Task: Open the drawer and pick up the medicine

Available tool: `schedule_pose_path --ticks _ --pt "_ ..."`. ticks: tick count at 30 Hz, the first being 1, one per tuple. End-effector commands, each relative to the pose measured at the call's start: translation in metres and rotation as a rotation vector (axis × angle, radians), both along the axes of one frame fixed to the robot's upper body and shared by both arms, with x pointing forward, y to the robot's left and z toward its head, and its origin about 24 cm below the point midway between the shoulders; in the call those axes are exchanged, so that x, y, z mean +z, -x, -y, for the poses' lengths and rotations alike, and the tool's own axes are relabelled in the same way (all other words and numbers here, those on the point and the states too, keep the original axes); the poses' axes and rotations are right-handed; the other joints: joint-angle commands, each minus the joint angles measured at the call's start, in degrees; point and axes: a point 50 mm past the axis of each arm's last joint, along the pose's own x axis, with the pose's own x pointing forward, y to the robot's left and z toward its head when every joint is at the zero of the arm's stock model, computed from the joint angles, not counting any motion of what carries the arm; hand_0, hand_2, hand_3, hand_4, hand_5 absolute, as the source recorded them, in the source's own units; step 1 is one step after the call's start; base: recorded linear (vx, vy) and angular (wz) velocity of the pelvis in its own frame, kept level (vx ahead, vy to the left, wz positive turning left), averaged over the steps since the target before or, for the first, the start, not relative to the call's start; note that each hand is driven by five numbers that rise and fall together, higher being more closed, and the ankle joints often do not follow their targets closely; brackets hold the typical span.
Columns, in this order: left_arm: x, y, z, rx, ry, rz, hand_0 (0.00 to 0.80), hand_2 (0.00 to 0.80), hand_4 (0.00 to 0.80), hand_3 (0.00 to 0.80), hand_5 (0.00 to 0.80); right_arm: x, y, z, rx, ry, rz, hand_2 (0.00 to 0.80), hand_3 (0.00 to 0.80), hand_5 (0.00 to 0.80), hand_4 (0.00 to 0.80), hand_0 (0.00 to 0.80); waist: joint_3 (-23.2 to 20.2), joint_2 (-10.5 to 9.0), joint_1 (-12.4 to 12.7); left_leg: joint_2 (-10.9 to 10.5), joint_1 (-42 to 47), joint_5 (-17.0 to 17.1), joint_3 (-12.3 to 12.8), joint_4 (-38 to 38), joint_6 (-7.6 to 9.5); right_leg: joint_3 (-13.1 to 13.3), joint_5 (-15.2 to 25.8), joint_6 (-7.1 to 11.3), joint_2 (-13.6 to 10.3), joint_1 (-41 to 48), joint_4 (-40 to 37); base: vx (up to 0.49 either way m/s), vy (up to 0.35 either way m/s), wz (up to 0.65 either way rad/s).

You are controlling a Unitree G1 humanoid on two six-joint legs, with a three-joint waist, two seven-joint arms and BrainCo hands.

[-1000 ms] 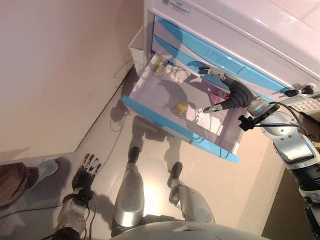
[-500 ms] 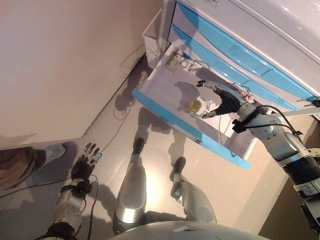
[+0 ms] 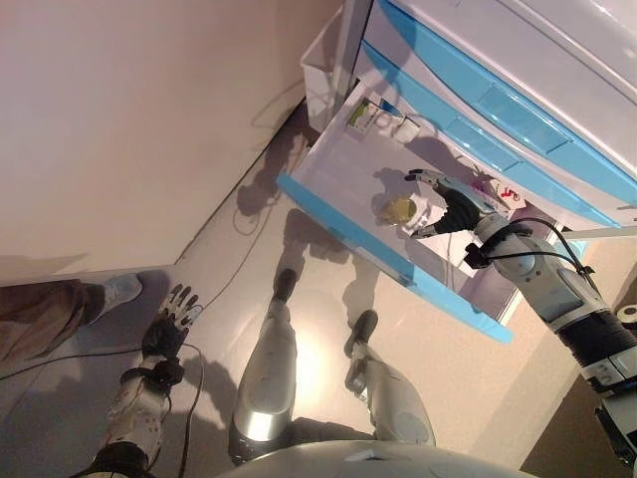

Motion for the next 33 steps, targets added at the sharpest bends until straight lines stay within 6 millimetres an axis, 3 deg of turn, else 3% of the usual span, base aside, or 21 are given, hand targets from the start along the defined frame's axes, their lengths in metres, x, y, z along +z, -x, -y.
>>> schedule_pose_path --ticks 1,13,14,15,16,17,18,33 --pt "0.0054 0.009 -0.006 -0.037 -0.066 0.0 0.0 0.0 0.0 0.0 0.0 0.0169 -0.004 -0.0161 0.075 0.016 0.08 0.0 0.0 0.0 0.0 0.0 -1.09 0.21 -0.24 -2.72 -2.7 -5.92 2.2 5.68 1.65 1.23 1.0 1.11 -0.86 -4.58 6.17 0.005 0.001 0.06" --pt "0.0057 0.0082 -0.0025 -0.051 -0.067 -0.006 0.0 0.0 0.0 0.0 0.0 0.0109 -0.0074 -0.018 0.073 0.013 0.047 0.0 0.0 0.0 0.0 0.0 -1.09 0.62 0.12 -2.82 -3.07 -5.92 1.9 5.91 1.72 0.88 0.95 1.05 -1.04 -5.17 6.59 0.001 0.0 0.0" --pt "0.0058 0.0082 -0.0027 -0.052 -0.068 -0.008 0.0 0.0 0.0 0.0 0.0 0.0105 -0.0075 -0.0184 0.073 0.014 0.045 0.044 0.044 0.044 0.044 0.044 -1.09 0.62 0.14 -2.81 -3.08 -5.94 1.86 5.94 1.72 0.84 0.93 1.04 -1.03 -5.21 6.64 0.0 0.0 0.0" --pt "0.0058 0.0084 -0.0028 -0.052 -0.069 -0.008 0.0 0.0 0.0 0.0 0.0 0.0099 -0.0077 -0.0185 0.073 0.015 0.042 0.097 0.097 0.097 0.097 0.097 -1.09 0.63 0.19 -2.8 -3.07 -5.93 1.82 5.94 1.73 0.81 0.93 1.02 -1.01 -5.2 6.64 0.0 0.0 0.0" --pt "0.0058 0.0085 -0.0029 -0.051 -0.068 -0.008 0.0 0.0 0.0 0.0 0.0 0.0096 -0.0076 -0.0186 0.076 0.016 0.039 0.461 0.461 0.461 0.461 0.461 -1.09 0.65 0.17 -2.82 -3.08 -5.92 1.78 5.94 1.73 0.84 0.92 1.01 -1.0 -5.22 6.65 0.0 0.0 0.0" --pt "0.0056 0.0087 -0.0029 -0.05 -0.068 -0.008 0.0 0.0 0.0 0.0 0.0 0.0094 -0.0078 -0.0186 0.077 0.019 0.039 0.74 0.74 0.74 0.74 0.74 -1.09 0.67 0.18 -2.83 -3.07 -5.9 1.77 5.91 1.75 0.86 0.93 0.99 -1.0 -5.23 6.64 0.0 0.0 0.0" --pt "0.0053 0.009 -0.0029 -0.049 -0.068 -0.009 0.0 0.0 0.0 0.0 0.0 0.0094 -0.008 -0.0186 0.078 0.022 0.039 0.8 0.8 0.8 0.8 0.8 -1.09 0.68 0.19 -2.83 -3.05 -5.88 1.77 5.87 1.76 0.87 0.94 0.98 -1.0 -5.22 6.61 0.0 0.0 0.0" --pt "0.0066 0.0109 -0.0044 -0.061 -0.078 -0.012 0.0 0.0 0.0 0.0 0.0 0.0092 -0.0075 -0.0162 0.076 0.039 0.045 0.8 0.8 0.8 0.8 0.8 -1.09 0.63 0.4 -2.98 -2.89 -5.97 1.48 5.87 1.92 0.85 1.07 1.11 -0.94 -5.04 6.5 0.0 0.0 0.0"
